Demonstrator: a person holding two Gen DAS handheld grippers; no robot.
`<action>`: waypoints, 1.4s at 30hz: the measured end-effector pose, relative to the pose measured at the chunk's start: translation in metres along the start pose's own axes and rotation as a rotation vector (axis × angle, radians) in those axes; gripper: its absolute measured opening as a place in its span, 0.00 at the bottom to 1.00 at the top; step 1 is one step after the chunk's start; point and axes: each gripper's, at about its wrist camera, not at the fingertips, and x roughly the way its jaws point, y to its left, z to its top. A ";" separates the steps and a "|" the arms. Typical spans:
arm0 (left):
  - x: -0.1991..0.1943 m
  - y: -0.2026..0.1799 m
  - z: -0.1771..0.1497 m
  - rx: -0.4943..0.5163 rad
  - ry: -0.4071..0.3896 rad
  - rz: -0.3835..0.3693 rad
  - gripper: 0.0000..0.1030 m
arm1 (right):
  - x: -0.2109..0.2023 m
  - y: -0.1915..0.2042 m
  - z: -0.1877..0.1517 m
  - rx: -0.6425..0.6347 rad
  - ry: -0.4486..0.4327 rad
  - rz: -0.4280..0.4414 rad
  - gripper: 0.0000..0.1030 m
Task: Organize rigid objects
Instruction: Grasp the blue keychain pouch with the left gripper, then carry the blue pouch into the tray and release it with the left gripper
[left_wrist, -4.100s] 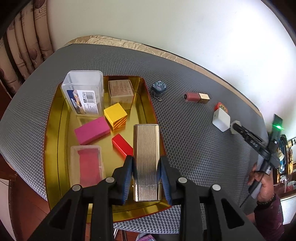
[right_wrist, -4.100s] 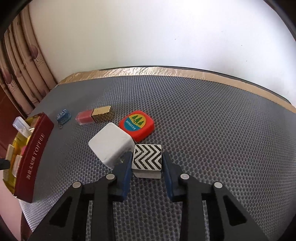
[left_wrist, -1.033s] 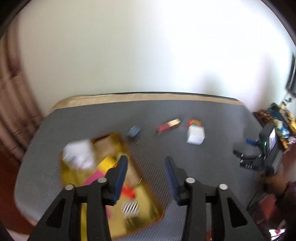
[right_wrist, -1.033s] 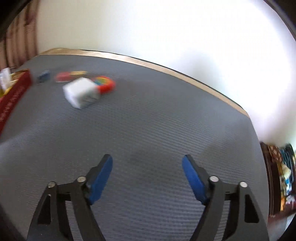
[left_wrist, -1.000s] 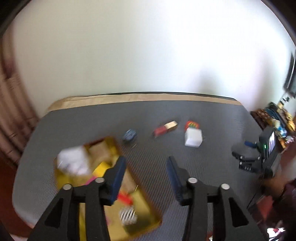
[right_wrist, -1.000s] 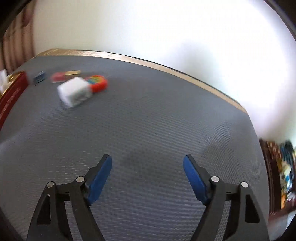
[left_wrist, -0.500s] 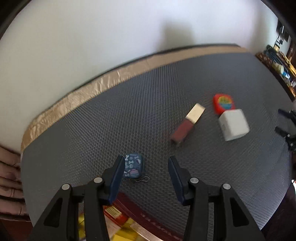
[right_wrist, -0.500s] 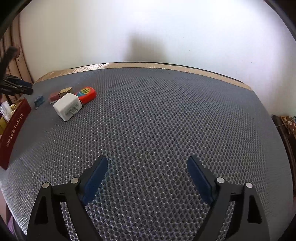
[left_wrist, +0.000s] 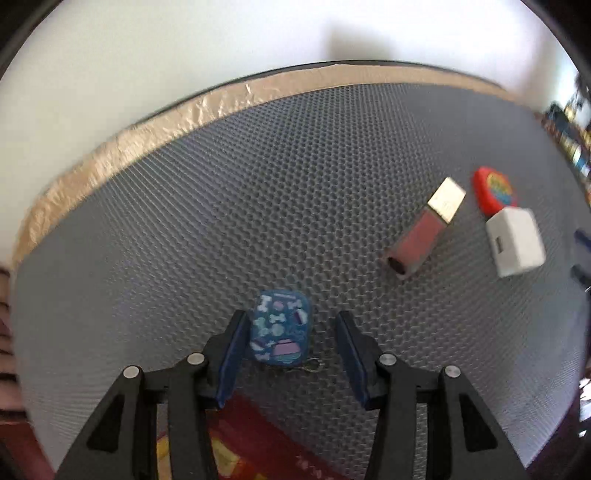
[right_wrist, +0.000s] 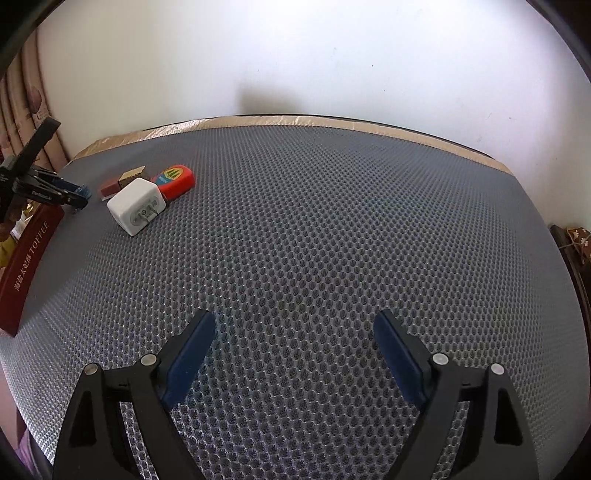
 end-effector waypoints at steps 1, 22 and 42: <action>0.000 0.002 0.000 -0.015 -0.006 -0.027 0.34 | 0.000 0.000 0.000 0.000 0.001 0.002 0.83; -0.166 -0.007 -0.163 -0.310 -0.198 0.037 0.30 | 0.001 0.000 -0.001 -0.002 0.001 -0.016 0.84; -0.095 0.050 -0.199 -0.376 -0.087 0.200 0.31 | 0.009 0.001 0.000 -0.015 0.032 -0.047 0.85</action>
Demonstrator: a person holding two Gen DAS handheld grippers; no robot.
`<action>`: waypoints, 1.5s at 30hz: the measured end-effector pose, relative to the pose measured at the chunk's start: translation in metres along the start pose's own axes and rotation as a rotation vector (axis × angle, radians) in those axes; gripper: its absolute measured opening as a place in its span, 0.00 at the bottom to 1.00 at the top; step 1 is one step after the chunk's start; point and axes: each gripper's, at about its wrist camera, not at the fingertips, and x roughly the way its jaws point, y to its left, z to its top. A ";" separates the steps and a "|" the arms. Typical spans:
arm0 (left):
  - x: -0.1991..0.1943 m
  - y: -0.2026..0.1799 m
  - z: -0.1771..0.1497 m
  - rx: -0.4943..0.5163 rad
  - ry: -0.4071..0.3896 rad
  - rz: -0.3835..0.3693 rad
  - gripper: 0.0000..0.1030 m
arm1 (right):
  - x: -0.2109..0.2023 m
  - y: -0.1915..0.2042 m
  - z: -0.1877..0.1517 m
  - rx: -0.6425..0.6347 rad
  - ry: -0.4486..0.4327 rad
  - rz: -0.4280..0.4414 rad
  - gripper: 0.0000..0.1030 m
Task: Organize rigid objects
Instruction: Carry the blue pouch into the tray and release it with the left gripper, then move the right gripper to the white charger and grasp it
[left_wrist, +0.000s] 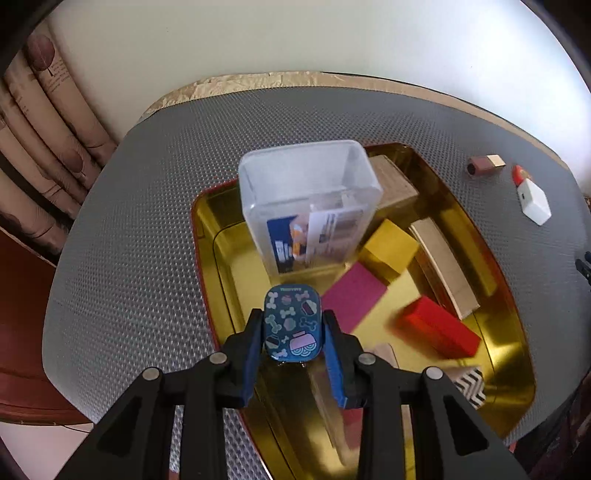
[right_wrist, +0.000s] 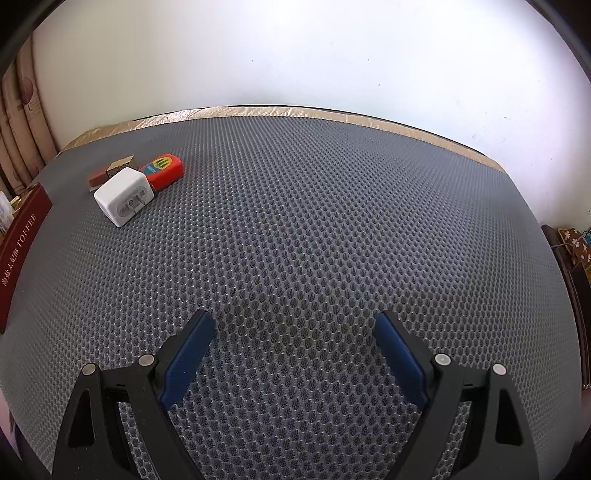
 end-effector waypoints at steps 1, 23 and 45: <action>0.002 -0.001 0.002 0.008 -0.003 0.016 0.31 | 0.000 0.000 0.000 0.000 0.001 0.000 0.85; -0.134 -0.098 -0.068 -0.025 -0.273 -0.152 0.55 | -0.036 0.025 0.010 0.086 -0.051 0.182 0.86; -0.101 -0.208 -0.129 0.133 -0.177 -0.243 0.55 | 0.025 0.148 0.119 -0.642 0.083 0.375 0.87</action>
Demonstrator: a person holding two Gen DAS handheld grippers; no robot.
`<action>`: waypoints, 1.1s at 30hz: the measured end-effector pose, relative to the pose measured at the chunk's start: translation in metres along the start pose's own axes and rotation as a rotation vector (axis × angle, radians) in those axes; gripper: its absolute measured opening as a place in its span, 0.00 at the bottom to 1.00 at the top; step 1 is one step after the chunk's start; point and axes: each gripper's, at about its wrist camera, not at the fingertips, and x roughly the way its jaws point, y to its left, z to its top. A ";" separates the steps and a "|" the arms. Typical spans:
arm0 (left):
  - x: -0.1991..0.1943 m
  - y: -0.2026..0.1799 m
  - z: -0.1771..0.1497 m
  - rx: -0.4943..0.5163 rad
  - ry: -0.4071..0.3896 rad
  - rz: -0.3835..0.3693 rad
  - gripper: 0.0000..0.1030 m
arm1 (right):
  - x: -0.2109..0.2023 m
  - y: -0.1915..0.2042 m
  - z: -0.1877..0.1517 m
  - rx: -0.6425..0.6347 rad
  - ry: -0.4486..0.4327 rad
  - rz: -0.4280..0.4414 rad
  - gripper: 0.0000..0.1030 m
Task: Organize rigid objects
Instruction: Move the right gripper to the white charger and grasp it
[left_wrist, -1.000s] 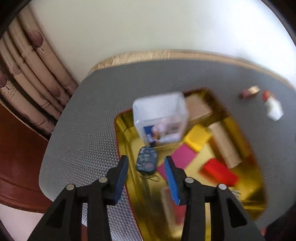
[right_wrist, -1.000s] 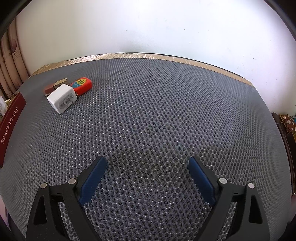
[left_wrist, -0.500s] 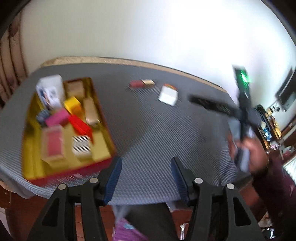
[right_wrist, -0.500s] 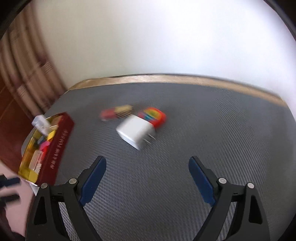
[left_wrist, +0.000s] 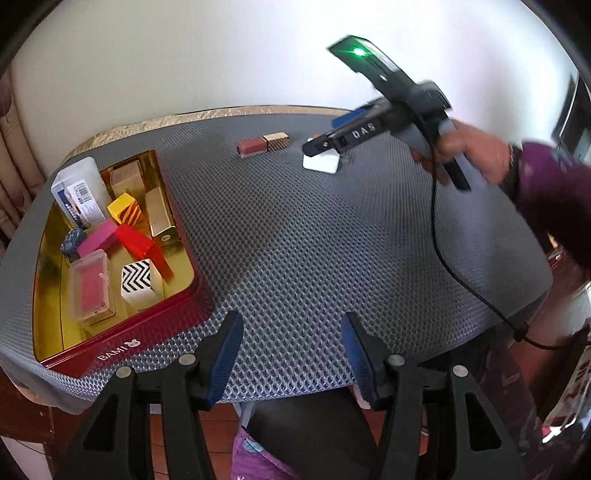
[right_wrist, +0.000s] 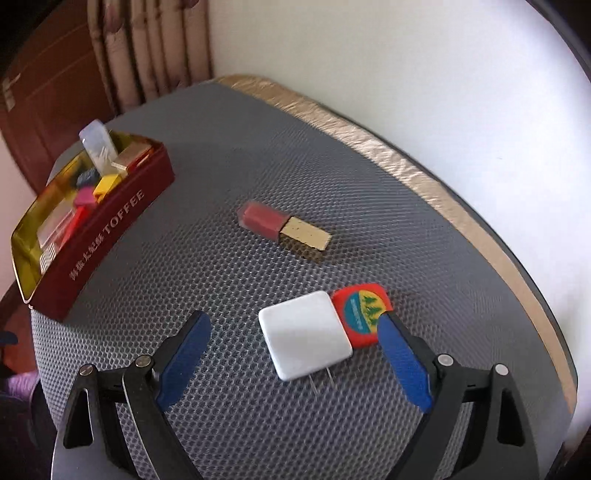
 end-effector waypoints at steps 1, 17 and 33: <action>0.003 0.000 0.000 0.005 0.008 0.002 0.55 | 0.004 0.001 0.001 -0.025 0.022 -0.002 0.87; 0.013 -0.002 -0.008 -0.010 0.060 -0.001 0.55 | 0.033 0.005 0.004 -0.028 0.150 0.040 0.45; -0.028 0.016 -0.041 -0.067 0.061 0.057 0.55 | -0.045 0.132 0.043 0.063 -0.123 0.433 0.45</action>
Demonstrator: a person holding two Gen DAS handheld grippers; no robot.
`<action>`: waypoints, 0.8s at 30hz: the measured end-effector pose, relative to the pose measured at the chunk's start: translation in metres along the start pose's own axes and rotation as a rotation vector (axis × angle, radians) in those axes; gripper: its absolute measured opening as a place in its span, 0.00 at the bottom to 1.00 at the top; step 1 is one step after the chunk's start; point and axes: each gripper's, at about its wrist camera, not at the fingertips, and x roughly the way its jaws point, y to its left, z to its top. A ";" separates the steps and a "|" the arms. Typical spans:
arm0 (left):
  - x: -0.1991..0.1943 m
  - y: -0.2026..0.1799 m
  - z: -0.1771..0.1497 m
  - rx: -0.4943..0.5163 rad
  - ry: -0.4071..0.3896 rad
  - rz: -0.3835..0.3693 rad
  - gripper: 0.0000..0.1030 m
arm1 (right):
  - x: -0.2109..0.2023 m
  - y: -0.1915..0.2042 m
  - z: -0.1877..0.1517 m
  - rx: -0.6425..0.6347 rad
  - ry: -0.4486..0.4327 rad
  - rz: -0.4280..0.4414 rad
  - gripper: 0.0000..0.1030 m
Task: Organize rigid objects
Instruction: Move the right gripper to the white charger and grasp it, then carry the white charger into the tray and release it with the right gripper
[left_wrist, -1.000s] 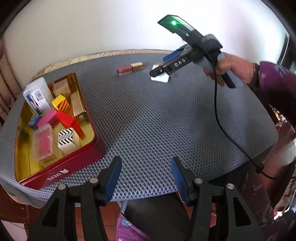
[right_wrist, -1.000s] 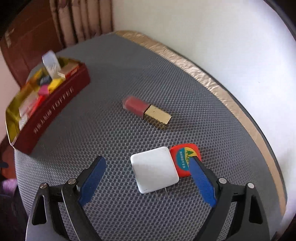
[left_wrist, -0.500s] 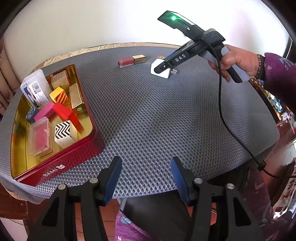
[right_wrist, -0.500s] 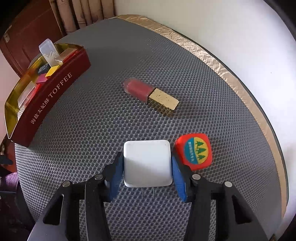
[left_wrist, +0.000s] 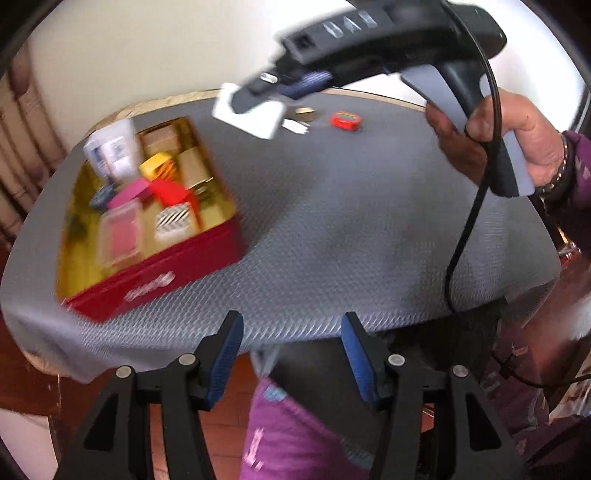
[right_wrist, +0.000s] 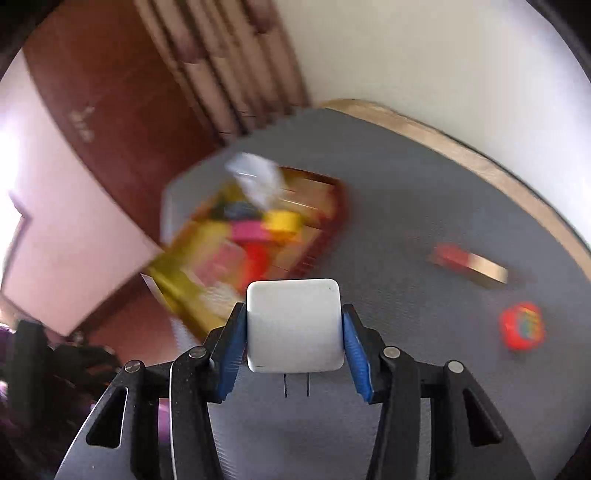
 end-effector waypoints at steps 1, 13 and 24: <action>-0.004 0.007 -0.006 -0.023 0.007 -0.001 0.55 | 0.010 0.014 0.007 -0.011 -0.008 0.033 0.45; -0.015 0.063 -0.032 -0.210 0.007 -0.009 0.55 | 0.116 0.095 0.036 -0.124 0.097 -0.001 0.45; -0.006 0.077 -0.032 -0.247 0.041 0.007 0.55 | 0.158 0.078 0.069 -0.055 0.120 -0.060 0.45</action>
